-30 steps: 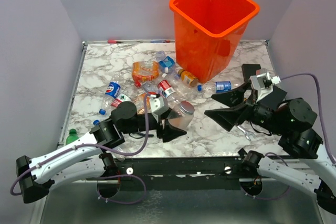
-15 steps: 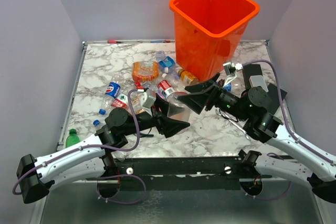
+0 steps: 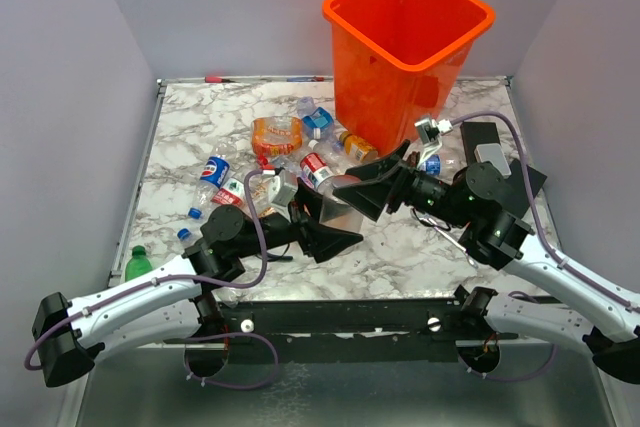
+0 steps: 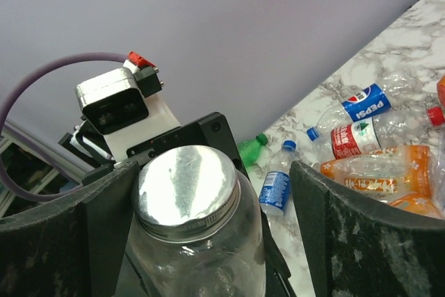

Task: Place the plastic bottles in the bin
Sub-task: Place the plastic bottle in the trash bin.

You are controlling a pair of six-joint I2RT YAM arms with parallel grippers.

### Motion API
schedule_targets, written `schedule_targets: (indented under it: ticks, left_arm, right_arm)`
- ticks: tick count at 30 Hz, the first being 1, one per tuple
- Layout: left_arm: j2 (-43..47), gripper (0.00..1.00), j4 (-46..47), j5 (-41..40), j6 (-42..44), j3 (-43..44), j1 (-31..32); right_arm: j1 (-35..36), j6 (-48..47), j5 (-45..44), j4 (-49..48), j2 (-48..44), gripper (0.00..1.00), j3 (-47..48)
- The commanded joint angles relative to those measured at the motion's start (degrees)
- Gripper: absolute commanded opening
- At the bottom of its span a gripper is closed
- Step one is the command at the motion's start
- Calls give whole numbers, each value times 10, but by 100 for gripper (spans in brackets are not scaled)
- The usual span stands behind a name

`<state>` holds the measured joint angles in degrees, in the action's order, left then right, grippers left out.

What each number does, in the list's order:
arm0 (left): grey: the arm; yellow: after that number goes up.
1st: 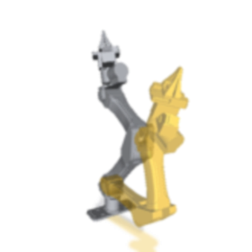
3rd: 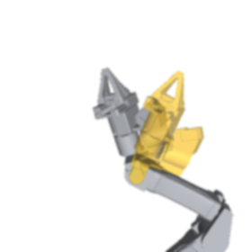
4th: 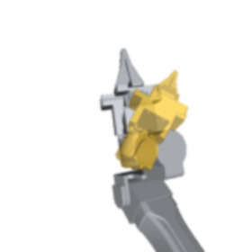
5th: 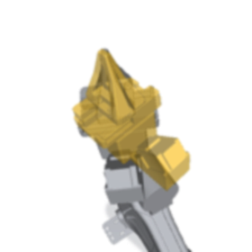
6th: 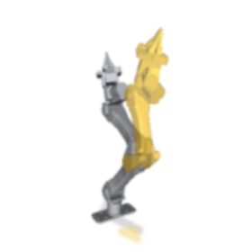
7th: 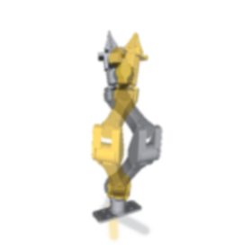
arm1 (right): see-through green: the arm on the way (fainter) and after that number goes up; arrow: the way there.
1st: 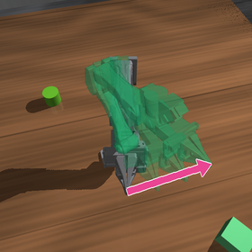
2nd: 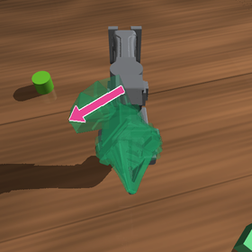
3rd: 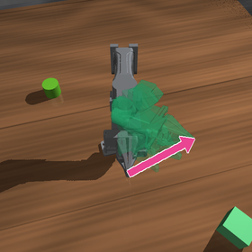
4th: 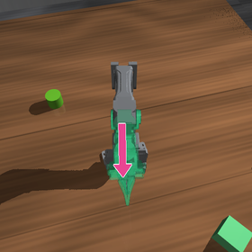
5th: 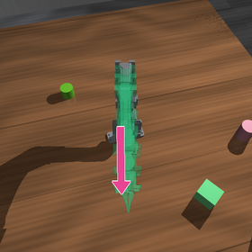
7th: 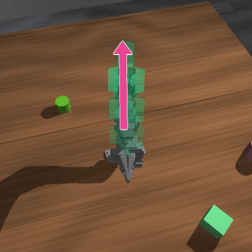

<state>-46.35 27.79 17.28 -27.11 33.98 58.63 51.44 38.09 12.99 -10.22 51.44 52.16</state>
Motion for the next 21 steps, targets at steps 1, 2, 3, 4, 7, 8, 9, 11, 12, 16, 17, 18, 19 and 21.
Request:
schedule_targets:
  ticks: [1, 2, 3, 4, 7, 8, 9, 11, 12, 16, 17, 18, 19, 21]
  left_arm:
    - [-4, 20, 13, 8, 2, 4, 2]
    - [-4, 20, 11, 8, 3, 4, 2]
    - [-4, 20, 10, 8, 3, 5, 2]
    - [-5, 20, 9, 7, 3, 6, 2]
    - [-5, 22, 5, 1, 3, 7, 2]
    - [-4, 27, 4, -3, 3, 7, 2]
    - [-3, 35, 1, -8, 3, 8, 2]
    - [2, 67, -7, -19, 4, 8, 2]
    - [6, 80, -13, -26, 4, 7, 2]
    - [40, 99, -61, -83, 9, 6, 2]
    - [53, 99, -81, -102, 14, 6, 2]
    - [68, 99, -104, -125, 20, 5, 2]
    - [85, 99, -130, -155, 27, 3, 2]
    - [124, 99, -177, -231, 44, -4, 2]
  right_arm:
    - [4, -20, 32, 40, 8, 85, 27]
    - [4, -22, 34, 43, 8, 79, 27]
    - [4, -22, 39, 45, 10, 72, 27]
    - [4, -22, 43, 47, 12, 63, 28]
    - [4, -18, 57, 51, 18, 38, 32]
    - [4, -17, 61, 50, 17, 32, 31]
    - [4, -16, 64, 50, 16, 22, 30]
    - [4, -17, 62, 53, 11, 5, 32]
    - [4, -18, 57, 59, 8, 1, 35]
    - [4, -59, 11, 139, -4, 0, 99]
    - [4, -82, -14, 171, -3, 0, 129]
    - [4, -108, -42, 203, -1, 0, 164]
    - [4, -141, -75, 233, 5, 0, 201]
    - [4, -191, -156, 279, 19, 0, 274]
